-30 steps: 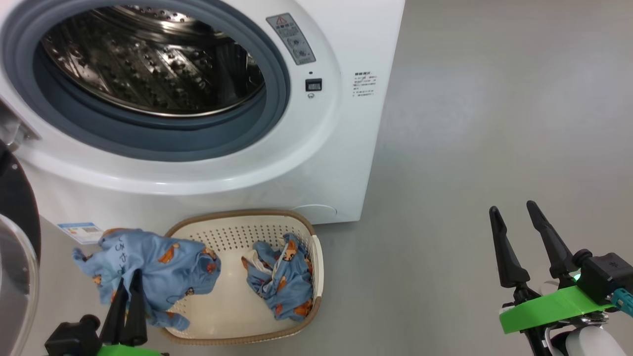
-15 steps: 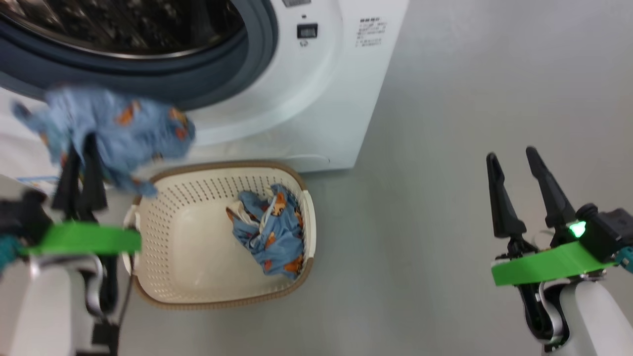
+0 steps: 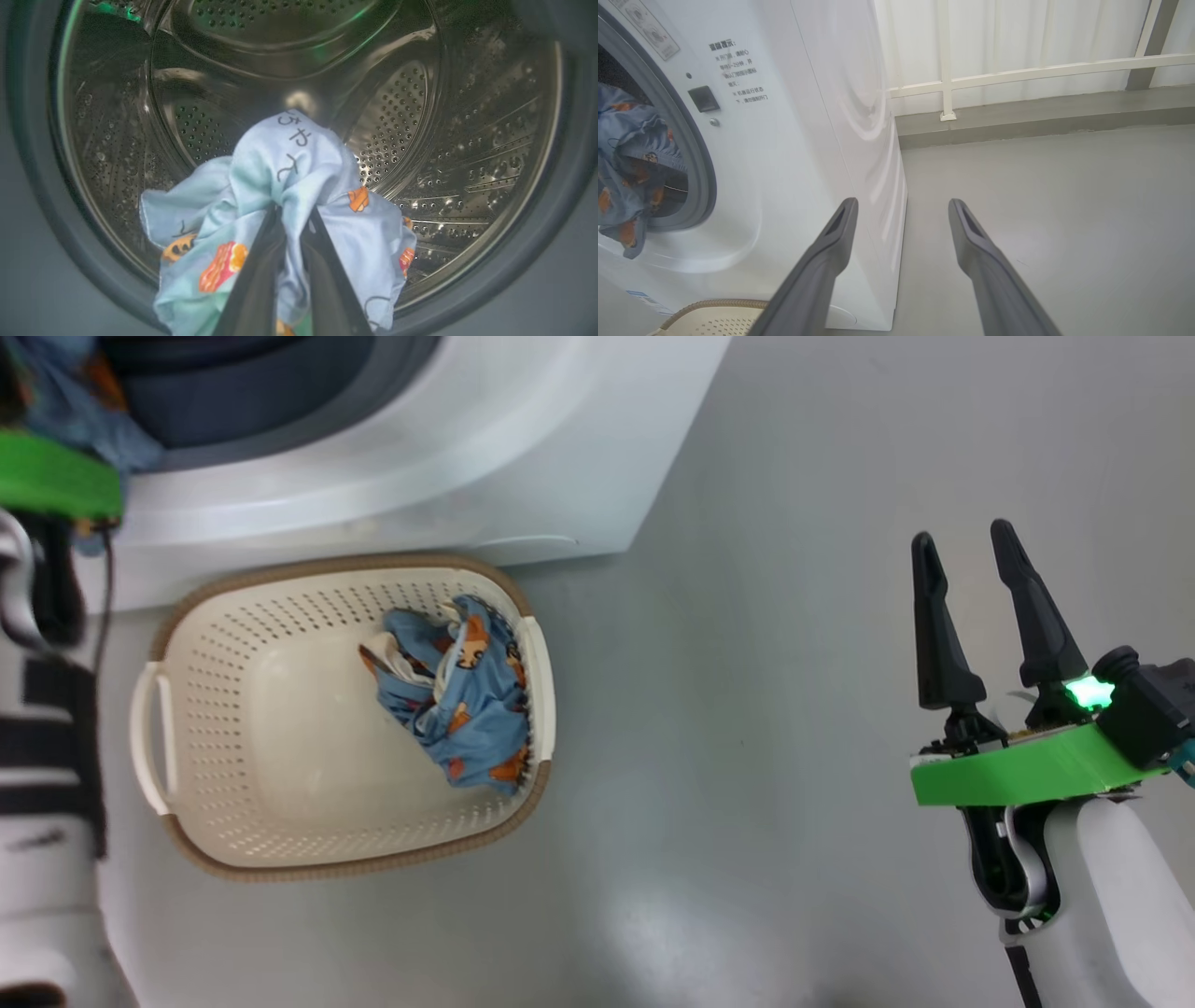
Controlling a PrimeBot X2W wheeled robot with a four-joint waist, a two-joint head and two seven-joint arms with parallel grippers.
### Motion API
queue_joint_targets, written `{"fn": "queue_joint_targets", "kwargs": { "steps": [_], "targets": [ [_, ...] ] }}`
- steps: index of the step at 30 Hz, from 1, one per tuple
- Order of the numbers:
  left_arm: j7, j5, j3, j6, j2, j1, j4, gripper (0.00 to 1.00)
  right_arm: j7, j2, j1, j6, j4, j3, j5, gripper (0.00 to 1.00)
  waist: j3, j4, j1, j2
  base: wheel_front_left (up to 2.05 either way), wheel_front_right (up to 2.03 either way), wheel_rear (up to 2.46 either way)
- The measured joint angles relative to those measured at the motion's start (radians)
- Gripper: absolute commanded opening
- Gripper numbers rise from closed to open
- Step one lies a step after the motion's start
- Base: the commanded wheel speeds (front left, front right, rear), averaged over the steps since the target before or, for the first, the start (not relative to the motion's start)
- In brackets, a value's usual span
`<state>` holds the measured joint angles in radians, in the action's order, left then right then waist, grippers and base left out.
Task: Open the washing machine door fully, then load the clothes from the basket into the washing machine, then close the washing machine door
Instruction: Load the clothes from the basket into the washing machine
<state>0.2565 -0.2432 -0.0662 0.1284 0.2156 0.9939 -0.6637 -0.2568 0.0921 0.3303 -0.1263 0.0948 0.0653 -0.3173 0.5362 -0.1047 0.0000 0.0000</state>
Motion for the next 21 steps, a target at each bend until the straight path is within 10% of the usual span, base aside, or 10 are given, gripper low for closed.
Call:
{"fn": "queue_joint_targets", "kwargs": {
  "steps": [15,17,18,21],
  "targets": [
    [0.0,0.017,0.027,0.0,0.091,0.312,-0.122,0.0,0.0,-0.03,0.06,0.0,-0.006,0.03,-0.002,1.0,0.11,-0.106,0.0,0.0,0.0,0.0,0.0],
    [0.0,0.017,0.025,0.0,0.103,0.311,-0.143,0.42,0.0,-0.032,0.061,0.0,-0.006,0.035,-0.002,1.0,0.115,-0.119,0.0,0.0,0.0,0.0,0.0],
    [0.0,0.017,0.02,0.0,0.108,0.311,-0.158,1.0,0.0,-0.033,0.061,0.0,-0.006,0.036,-0.002,1.0,0.116,-0.125,0.0,0.0,0.0,0.0,0.0],
    [0.0,0.019,0.006,0.0,0.114,0.309,-0.212,1.0,0.0,-0.034,0.061,0.0,-0.005,0.038,-0.002,1.0,0.116,-0.136,0.0,0.0,0.0,0.0,0.0]
  ]
}}
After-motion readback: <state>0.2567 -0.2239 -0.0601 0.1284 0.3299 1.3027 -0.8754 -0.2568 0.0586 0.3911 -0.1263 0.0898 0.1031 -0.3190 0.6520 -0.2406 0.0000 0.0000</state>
